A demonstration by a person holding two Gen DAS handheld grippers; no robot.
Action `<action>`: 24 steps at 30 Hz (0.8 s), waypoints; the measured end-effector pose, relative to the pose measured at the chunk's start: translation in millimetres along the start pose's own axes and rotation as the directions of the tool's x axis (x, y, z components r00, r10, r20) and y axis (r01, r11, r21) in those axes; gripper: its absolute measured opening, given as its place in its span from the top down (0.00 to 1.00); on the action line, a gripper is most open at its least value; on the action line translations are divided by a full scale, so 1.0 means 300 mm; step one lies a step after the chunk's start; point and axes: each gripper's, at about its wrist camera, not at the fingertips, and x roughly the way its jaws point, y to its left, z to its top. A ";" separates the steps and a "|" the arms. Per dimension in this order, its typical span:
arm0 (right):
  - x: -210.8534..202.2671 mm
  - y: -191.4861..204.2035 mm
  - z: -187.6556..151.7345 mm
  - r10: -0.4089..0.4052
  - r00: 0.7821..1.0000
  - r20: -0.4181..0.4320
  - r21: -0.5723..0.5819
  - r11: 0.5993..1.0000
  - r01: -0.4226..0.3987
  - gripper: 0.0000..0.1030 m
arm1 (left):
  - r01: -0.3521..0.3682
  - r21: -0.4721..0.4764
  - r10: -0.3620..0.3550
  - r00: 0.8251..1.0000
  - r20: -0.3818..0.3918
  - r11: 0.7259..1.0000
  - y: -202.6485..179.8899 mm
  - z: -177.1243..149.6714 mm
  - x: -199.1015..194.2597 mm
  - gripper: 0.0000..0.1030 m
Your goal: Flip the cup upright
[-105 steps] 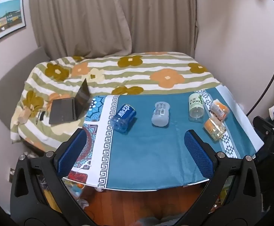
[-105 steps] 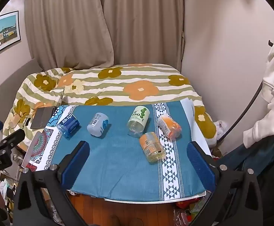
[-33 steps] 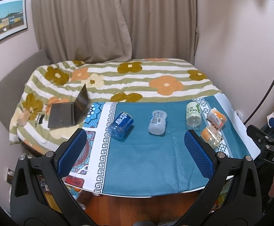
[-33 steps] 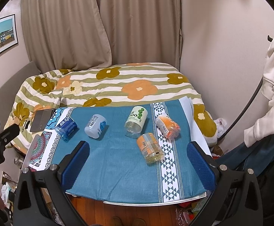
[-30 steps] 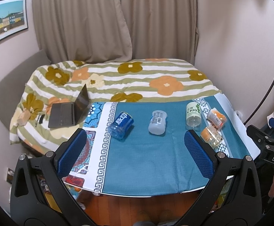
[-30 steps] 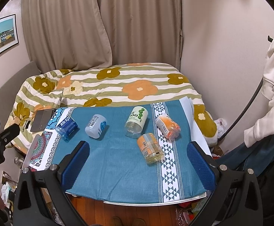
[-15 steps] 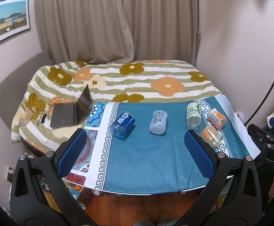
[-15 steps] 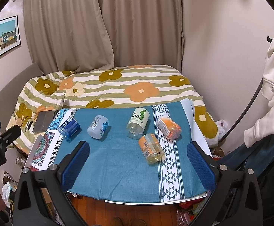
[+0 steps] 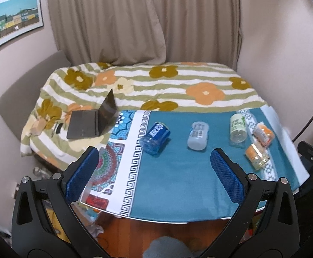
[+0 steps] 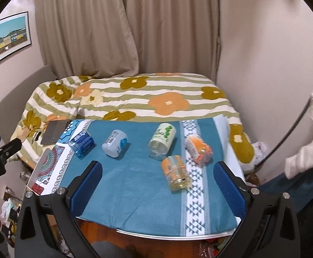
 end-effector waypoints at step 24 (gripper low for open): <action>0.489 0.110 0.047 -0.042 0.970 -0.241 0.136 0.988 0.076 0.00 | 0.234 0.202 -0.128 0.893 -0.432 0.951 0.066 0.093 0.861 0.00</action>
